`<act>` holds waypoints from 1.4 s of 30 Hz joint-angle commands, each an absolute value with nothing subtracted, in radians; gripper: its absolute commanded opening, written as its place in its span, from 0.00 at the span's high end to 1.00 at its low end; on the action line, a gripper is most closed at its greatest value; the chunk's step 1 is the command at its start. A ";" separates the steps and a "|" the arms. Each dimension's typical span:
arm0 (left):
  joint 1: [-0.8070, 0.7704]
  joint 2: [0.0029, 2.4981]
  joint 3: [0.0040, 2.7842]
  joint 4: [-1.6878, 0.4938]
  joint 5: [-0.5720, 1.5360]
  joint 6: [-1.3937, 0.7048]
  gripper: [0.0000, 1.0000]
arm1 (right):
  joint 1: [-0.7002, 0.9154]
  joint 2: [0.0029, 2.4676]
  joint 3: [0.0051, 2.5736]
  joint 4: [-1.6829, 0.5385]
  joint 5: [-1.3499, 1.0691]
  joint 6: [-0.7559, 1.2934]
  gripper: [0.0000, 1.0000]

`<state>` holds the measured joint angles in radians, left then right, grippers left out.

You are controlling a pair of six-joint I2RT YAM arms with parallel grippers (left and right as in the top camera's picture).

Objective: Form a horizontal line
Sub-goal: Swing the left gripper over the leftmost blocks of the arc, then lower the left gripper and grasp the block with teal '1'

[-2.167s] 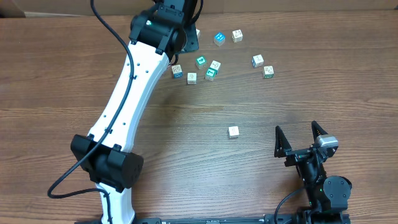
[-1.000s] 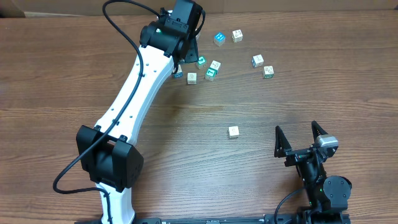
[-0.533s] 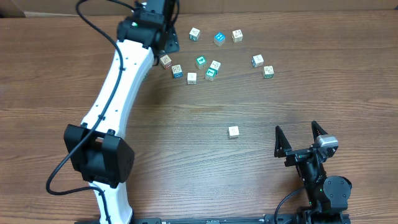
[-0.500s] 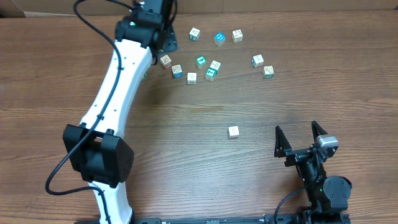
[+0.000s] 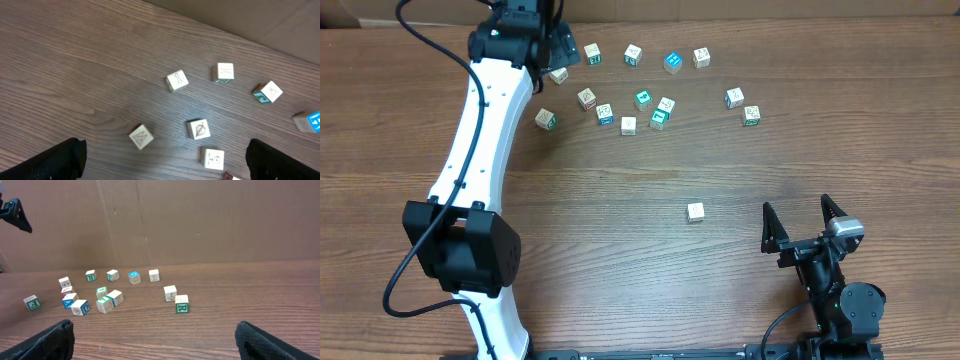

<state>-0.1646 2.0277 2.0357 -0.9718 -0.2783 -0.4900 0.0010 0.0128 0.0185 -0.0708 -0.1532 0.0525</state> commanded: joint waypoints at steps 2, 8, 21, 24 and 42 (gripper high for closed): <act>-0.151 2.037 2.030 -0.967 -0.294 -0.447 0.00 | 0.006 0.003 0.008 -0.066 -0.159 0.059 0.00; -0.151 2.067 2.030 -0.942 -0.278 -0.389 0.00 | 0.006 0.003 0.008 -0.066 -0.159 0.059 0.00; -0.152 2.284 2.030 -0.862 -0.051 -0.224 0.22 | 0.006 0.003 0.008 -0.066 -0.159 0.059 0.00; -0.153 2.322 2.030 -0.847 -0.050 -0.244 0.21 | 0.006 0.003 0.008 -0.066 -0.159 0.059 0.00; -0.195 2.383 2.030 -0.765 -0.009 -0.402 0.23 | 0.006 0.003 0.008 -0.065 -0.159 0.059 0.00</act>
